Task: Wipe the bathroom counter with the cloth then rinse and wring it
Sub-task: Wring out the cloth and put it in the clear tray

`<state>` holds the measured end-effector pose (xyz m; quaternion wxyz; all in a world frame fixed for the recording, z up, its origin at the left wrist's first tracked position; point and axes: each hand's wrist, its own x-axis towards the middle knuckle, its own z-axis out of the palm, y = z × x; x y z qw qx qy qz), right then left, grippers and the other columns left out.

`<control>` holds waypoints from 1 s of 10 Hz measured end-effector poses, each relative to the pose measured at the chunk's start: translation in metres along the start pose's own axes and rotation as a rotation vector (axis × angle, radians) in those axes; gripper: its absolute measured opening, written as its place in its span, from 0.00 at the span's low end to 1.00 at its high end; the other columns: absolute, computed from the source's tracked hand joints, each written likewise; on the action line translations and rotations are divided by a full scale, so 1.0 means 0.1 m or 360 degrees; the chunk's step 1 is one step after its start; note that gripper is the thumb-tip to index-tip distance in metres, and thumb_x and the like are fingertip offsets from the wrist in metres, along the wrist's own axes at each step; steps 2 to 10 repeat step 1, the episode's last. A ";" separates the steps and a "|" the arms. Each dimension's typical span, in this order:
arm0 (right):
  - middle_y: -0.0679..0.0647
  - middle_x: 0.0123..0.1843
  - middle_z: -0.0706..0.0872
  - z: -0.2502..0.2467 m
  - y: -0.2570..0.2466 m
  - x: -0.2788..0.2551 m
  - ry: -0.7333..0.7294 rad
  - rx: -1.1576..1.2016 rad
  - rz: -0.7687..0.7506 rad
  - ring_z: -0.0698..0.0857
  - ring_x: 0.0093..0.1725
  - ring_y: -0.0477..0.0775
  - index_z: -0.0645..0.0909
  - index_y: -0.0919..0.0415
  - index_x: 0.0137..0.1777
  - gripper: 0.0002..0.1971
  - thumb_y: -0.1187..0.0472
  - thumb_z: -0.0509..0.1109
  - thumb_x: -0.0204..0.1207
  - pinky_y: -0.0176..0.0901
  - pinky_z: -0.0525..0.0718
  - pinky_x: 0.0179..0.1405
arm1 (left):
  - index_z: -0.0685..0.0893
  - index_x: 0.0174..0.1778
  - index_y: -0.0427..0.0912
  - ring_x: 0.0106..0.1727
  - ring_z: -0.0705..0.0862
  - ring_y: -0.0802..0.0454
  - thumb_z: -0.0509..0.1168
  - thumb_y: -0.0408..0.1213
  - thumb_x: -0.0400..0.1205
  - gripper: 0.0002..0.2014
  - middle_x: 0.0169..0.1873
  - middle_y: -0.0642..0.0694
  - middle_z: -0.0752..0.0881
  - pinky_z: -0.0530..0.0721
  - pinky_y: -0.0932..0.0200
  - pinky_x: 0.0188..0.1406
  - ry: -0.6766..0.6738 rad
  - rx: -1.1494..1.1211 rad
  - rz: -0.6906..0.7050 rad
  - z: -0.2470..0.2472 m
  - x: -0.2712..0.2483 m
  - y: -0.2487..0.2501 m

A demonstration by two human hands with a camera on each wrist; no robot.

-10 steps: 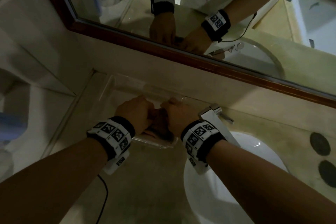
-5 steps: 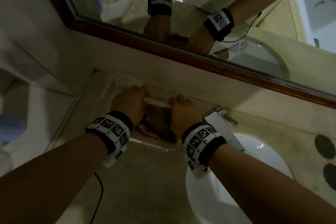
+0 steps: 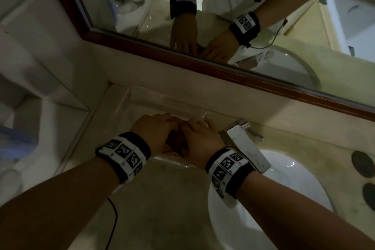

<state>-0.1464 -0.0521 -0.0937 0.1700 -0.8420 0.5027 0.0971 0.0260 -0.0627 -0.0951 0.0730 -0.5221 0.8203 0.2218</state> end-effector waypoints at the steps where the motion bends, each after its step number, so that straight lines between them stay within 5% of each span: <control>1: 0.55 0.69 0.79 -0.04 -0.03 -0.07 0.0056 0.0027 0.0039 0.78 0.66 0.63 0.70 0.53 0.75 0.32 0.37 0.57 0.74 0.61 0.66 0.75 | 0.74 0.74 0.60 0.63 0.83 0.50 0.68 0.62 0.74 0.31 0.75 0.56 0.74 0.83 0.52 0.60 -0.0001 0.0009 -0.0035 -0.06 -0.09 0.08; 10: 0.55 0.69 0.79 -0.04 -0.03 -0.07 0.0056 0.0027 0.0039 0.78 0.66 0.63 0.70 0.53 0.75 0.32 0.37 0.57 0.74 0.61 0.66 0.75 | 0.74 0.74 0.60 0.63 0.83 0.50 0.68 0.62 0.74 0.31 0.75 0.56 0.74 0.83 0.52 0.60 -0.0001 0.0009 -0.0035 -0.06 -0.09 0.08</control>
